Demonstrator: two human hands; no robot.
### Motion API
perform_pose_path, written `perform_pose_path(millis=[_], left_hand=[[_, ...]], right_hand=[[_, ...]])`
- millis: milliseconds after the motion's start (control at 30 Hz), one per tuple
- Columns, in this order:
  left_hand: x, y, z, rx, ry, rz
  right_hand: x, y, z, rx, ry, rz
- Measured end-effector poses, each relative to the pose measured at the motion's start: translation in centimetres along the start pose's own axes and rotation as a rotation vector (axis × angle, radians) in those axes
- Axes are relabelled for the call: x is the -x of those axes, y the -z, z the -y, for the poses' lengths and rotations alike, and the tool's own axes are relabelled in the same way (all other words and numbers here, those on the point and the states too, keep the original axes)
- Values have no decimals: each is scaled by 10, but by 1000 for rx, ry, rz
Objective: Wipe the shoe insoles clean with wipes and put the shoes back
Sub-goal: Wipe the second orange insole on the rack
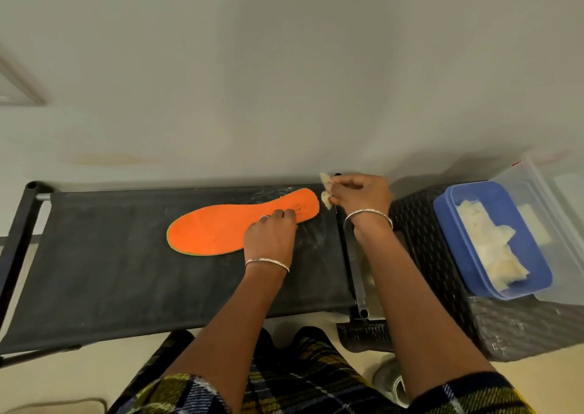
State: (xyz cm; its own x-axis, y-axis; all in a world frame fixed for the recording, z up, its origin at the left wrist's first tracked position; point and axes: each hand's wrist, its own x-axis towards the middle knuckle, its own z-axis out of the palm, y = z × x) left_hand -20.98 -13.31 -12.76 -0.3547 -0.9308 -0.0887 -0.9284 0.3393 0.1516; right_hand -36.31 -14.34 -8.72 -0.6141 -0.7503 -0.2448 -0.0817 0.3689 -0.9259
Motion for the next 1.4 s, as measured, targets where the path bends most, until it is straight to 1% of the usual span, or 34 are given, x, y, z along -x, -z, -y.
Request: perform_pose_path(millis=[100, 167, 233, 300, 367, 400, 467, 533, 600, 667, 767, 833, 900, 1000, 1133, 1167, 1200, 1267, 1300, 1333, 1367, 1400], left_hand=[[12, -3, -3, -17, 7, -48], [18, -12, -3, 26, 36, -87], [24, -17, -1, 77, 78, -97], [26, -19, 0, 76, 89, -111], [24, -20, 2, 70, 105, -119], [23, -21, 3, 69, 109, -121], [23, -23, 4, 58, 101, -114], [25, -24, 3, 29, 96, -102], [27, -25, 4, 2, 95, -90], [27, -26, 6, 19, 90, -84], [24, -28, 7, 41, 75, -91], [25, -30, 8, 28, 72, -96], [26, -32, 9, 38, 63, -96], [28, -34, 8, 49, 52, -104], [28, -33, 7, 28, 56, -140], [28, -31, 7, 35, 43, -140], [28, -30, 6, 45, 31, -133], [28, -29, 4, 73, 26, -103], [27, -29, 4, 79, 29, -87], [27, -28, 3, 73, 32, -75], [26, -28, 3, 68, 34, -69], [26, -26, 3, 62, 38, -65]], right_hand=[[3, -23, -11, 458, 229, 177], [8, -40, -10, 696, 342, 323], [13, -52, -9, 871, 386, 437], [11, -59, -12, 964, 390, 477], [4, -56, -15, 1000, 380, 463], [-2, -51, -16, 1020, 378, 422], [-12, -35, -20, 1047, 352, 281], [-20, -17, -26, 1000, 304, 149], [-20, -11, -28, 910, 286, 98], [-17, -20, -24, 865, 315, 132], [-2, -45, -14, 835, 411, 315], [8, -58, -15, 885, 440, 457], [10, -60, -19, 968, 451, 535], [2, -50, -18, 994, 430, 504], [-10, -27, -16, 1046, 352, 299], [-10, -26, -16, 1033, 345, 277], [-8, -27, -15, 994, 349, 294], [0, -37, -15, 922, 361, 457], [4, -43, -16, 931, 367, 545], [5, -47, -19, 956, 381, 587], [2, -48, -21, 970, 388, 576], [-4, -45, -22, 968, 387, 527]])
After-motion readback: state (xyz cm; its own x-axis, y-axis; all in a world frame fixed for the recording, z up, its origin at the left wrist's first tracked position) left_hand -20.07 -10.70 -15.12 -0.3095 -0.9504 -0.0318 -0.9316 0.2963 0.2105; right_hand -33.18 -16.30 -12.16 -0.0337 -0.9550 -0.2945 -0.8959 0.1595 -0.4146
